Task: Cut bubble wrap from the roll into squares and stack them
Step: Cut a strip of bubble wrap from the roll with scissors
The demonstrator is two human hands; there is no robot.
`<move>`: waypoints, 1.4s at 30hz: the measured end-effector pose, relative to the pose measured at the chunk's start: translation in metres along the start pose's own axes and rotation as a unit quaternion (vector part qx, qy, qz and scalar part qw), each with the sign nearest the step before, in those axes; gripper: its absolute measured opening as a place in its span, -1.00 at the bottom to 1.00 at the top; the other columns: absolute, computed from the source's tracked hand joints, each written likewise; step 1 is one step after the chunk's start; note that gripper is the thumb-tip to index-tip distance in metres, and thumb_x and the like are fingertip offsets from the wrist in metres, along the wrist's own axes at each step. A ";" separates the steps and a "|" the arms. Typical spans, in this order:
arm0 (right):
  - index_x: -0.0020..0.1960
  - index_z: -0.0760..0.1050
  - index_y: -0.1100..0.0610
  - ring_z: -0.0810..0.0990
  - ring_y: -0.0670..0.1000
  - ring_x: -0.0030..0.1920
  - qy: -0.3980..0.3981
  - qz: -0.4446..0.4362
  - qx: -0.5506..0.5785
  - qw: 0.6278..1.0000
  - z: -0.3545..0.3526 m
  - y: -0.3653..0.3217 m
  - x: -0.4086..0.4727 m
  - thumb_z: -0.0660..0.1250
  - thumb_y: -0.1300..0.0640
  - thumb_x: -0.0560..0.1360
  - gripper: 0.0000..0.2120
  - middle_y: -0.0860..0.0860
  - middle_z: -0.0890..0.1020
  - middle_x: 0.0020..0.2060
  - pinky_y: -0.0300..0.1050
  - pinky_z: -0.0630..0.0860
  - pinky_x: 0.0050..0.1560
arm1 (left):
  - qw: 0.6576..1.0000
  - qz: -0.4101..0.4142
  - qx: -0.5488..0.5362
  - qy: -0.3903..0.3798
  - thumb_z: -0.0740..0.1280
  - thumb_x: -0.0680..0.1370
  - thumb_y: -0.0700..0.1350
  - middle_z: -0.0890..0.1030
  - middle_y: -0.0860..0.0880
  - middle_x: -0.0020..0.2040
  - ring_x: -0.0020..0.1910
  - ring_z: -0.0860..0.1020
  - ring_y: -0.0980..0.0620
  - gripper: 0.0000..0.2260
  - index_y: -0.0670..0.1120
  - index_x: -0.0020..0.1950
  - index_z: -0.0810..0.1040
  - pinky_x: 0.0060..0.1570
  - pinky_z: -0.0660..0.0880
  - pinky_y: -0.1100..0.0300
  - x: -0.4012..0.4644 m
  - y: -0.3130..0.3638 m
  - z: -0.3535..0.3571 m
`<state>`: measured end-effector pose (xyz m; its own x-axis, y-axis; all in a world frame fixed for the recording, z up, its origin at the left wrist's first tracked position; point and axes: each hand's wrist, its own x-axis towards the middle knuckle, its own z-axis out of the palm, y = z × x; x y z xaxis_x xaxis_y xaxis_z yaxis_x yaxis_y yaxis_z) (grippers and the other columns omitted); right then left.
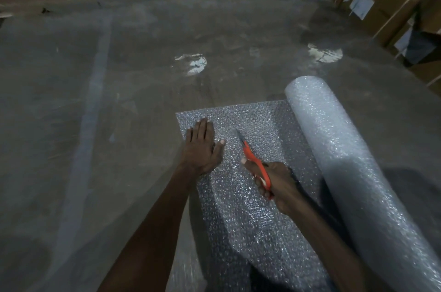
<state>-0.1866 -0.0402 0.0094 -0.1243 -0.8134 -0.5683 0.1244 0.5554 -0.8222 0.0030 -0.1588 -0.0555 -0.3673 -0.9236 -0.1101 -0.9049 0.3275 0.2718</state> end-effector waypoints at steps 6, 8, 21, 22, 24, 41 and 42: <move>-0.28 0.52 0.18 0.35 -0.05 -0.61 -0.010 0.002 0.006 1.000 -0.002 0.002 0.003 0.57 -0.01 0.42 -0.67 0.04 0.48 -0.54 -0.28 0.26 -0.59 | 1.000 -0.004 0.004 -0.001 -0.23 0.59 0.29 -0.14 -0.16 0.64 0.61 -0.19 -0.11 -0.25 -0.17 0.63 -0.14 0.56 -0.20 -0.09 0.001 -0.001 0.001; -0.28 0.53 0.18 0.36 -0.05 -0.62 -0.009 0.003 0.006 1.000 -0.002 0.002 0.005 0.57 -0.02 0.42 -0.67 0.05 0.48 -0.54 -0.27 0.26 -0.59 | 1.000 -0.004 0.004 -0.003 -0.23 0.59 0.30 -0.15 -0.16 0.64 0.61 -0.20 -0.10 -0.25 -0.16 0.63 -0.14 0.56 -0.21 -0.09 0.001 -0.001 0.002; -0.01 0.57 0.47 0.38 -0.06 -0.61 0.010 -0.006 -0.019 1.000 0.001 0.002 0.015 0.57 -0.03 0.42 -0.46 0.05 0.50 -0.53 -0.30 0.25 -0.60 | 1.000 -0.004 0.002 0.007 -0.21 0.61 0.28 -0.16 -0.13 0.64 0.61 -0.22 -0.07 -0.28 -0.15 0.63 -0.15 0.54 -0.27 -0.02 0.002 -0.003 0.005; -0.06 0.60 0.39 0.38 -0.05 -0.61 0.008 -0.006 -0.018 1.000 0.001 0.001 0.015 0.57 -0.04 0.41 -0.53 0.04 0.50 -0.53 -0.29 0.25 -0.60 | 1.000 -0.003 0.002 0.006 -0.20 0.61 0.28 -0.17 -0.14 0.64 0.61 -0.22 -0.07 -0.28 -0.15 0.63 -0.16 0.53 -0.28 -0.01 0.002 -0.003 0.005; -0.20 0.58 0.26 0.36 -0.05 -0.62 0.001 -0.005 -0.009 1.000 0.003 -0.001 0.015 0.58 -0.06 0.40 -0.61 0.04 0.49 -0.54 -0.28 0.25 -0.60 | 1.000 -0.001 0.006 0.008 -0.20 0.62 0.27 -0.16 -0.14 0.64 0.61 -0.21 -0.08 -0.29 -0.15 0.63 -0.16 0.52 -0.29 -0.01 0.002 -0.003 0.005; -0.25 0.58 0.22 0.37 -0.06 -0.61 0.003 -0.006 0.008 1.000 0.007 -0.010 0.023 0.57 -0.03 0.41 -0.66 0.02 0.50 -0.54 -0.27 0.27 -0.58 | 1.000 0.003 0.001 -0.002 -0.19 0.63 0.29 -0.11 -0.16 0.64 0.61 -0.16 -0.12 -0.28 -0.17 0.63 -0.13 0.57 -0.17 -0.09 0.004 -0.002 -0.002; -0.26 0.59 0.22 0.37 -0.06 -0.61 0.001 -0.007 0.007 1.000 0.007 -0.011 0.024 0.57 -0.04 0.41 -0.66 0.02 0.51 -0.53 -0.27 0.28 -0.58 | 1.000 0.005 0.001 0.001 -0.16 0.65 0.27 -0.08 -0.17 0.64 0.61 -0.12 -0.14 -0.30 -0.17 0.63 -0.10 0.57 -0.14 -0.11 0.005 -0.003 -0.004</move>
<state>-0.1838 -0.0672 0.0056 -0.1277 -0.8213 -0.5561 0.1362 0.5408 -0.8300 0.0043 -0.1652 -0.0532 -0.3762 -0.9205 -0.1055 -0.9014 0.3373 0.2715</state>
